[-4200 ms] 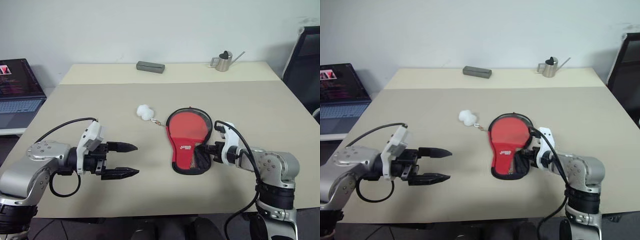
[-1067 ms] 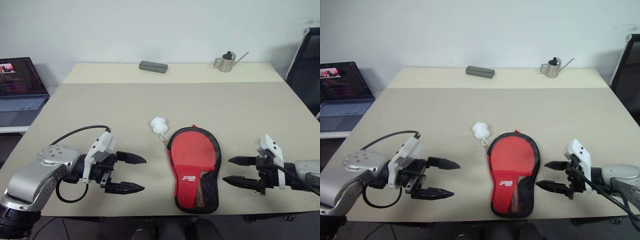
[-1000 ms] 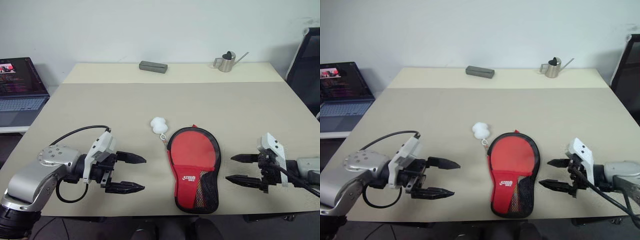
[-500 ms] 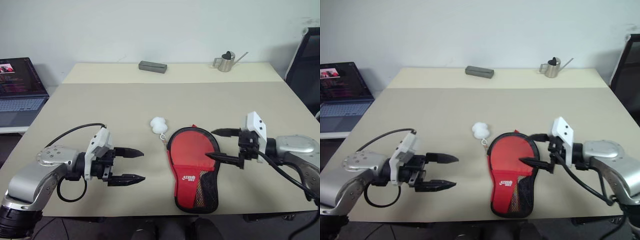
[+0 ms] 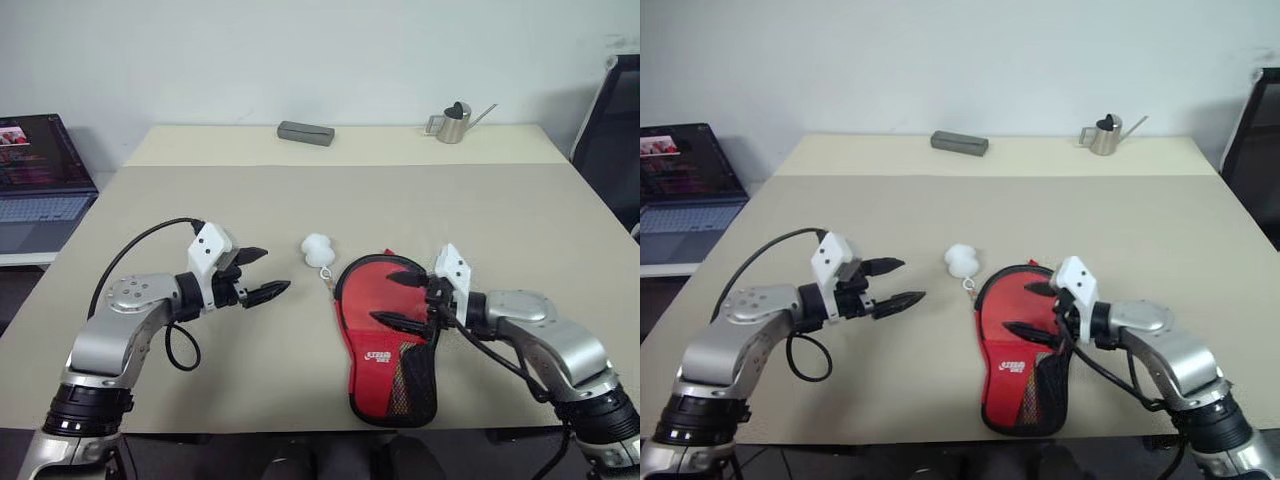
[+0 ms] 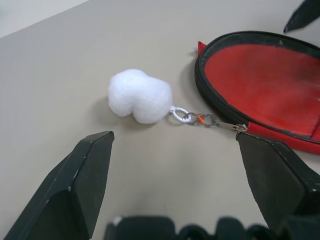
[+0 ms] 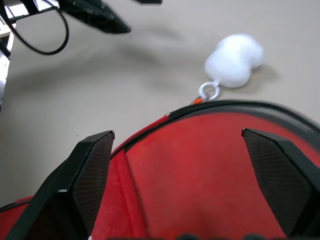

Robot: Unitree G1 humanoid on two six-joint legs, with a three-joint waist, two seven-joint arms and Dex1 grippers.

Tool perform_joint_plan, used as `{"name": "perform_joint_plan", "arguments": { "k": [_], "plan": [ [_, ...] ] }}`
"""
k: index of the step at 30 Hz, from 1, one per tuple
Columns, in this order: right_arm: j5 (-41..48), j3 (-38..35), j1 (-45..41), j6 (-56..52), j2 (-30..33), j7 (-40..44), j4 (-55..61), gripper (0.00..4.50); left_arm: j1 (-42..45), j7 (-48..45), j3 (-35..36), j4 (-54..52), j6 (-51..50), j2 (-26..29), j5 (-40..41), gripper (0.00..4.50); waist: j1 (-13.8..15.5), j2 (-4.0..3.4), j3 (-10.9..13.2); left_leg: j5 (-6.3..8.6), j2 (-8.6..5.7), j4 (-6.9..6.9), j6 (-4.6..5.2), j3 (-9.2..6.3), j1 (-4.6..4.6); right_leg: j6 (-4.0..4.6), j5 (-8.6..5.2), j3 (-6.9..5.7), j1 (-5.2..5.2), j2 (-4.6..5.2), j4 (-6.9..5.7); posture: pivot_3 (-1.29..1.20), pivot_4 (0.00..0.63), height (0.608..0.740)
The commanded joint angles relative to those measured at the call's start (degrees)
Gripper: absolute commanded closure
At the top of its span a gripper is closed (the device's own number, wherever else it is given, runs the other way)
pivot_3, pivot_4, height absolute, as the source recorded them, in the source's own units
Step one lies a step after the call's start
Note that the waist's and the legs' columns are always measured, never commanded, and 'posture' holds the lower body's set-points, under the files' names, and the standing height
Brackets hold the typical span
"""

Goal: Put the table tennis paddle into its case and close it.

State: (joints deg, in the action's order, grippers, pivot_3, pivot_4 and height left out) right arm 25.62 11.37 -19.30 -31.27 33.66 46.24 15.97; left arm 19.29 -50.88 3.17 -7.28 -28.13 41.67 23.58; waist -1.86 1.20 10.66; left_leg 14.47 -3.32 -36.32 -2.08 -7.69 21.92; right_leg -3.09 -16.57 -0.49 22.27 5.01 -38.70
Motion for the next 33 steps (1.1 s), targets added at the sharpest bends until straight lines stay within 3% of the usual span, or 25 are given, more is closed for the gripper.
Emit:
{"name": "perform_joint_plan", "arguments": {
  "k": [1,12,21,33],
  "plan": [
    [-2.9,1.65,-0.9,4.59,-2.52,0.89,-2.69,0.03,2.6,-0.49,0.96,0.11,0.16,0.21,0.43,0.22,0.06,0.0,0.0,0.0,0.0,-0.03,0.0,-0.02,0.0,0.0,0.0,-0.01,0.0,0.0,-0.03,0.0,0.15,0.74],
    [-9.91,3.2,-2.16,8.57,-7.85,0.2,-14.41,0.03,7.0,0.04,0.81,2.82,-2.49,-0.26,0.82,0.22,0.03,0.01,0.0,-0.05,-0.01,-0.29,-0.11,-0.04,0.01,0.0,0.0,-0.01,-0.01,-0.02,-0.19,0.0,0.15,0.74],
    [-11.29,2.87,-3.27,8.07,-11.67,-2.82,-14.57,0.03,13.52,2.38,-3.69,10.0,-2.23,-4.49,-3.84,0.22,0.03,0.01,-0.01,0.01,-0.02,-0.52,-0.01,-0.06,0.0,-0.05,0.05,-0.01,-0.07,-0.05,-0.31,0.0,0.15,0.74],
    [-13.34,2.44,-3.28,8.21,-14.35,-5.3,-15.74,0.03,28.72,2.84,-10.06,42.36,15.52,-14.83,-15.29,0.22,0.05,0.02,-0.02,-0.09,-0.11,-0.56,-0.18,-0.04,0.06,-0.07,0.07,-0.02,-0.02,-0.04,-0.29,0.0,0.15,0.74]
  ]
}}
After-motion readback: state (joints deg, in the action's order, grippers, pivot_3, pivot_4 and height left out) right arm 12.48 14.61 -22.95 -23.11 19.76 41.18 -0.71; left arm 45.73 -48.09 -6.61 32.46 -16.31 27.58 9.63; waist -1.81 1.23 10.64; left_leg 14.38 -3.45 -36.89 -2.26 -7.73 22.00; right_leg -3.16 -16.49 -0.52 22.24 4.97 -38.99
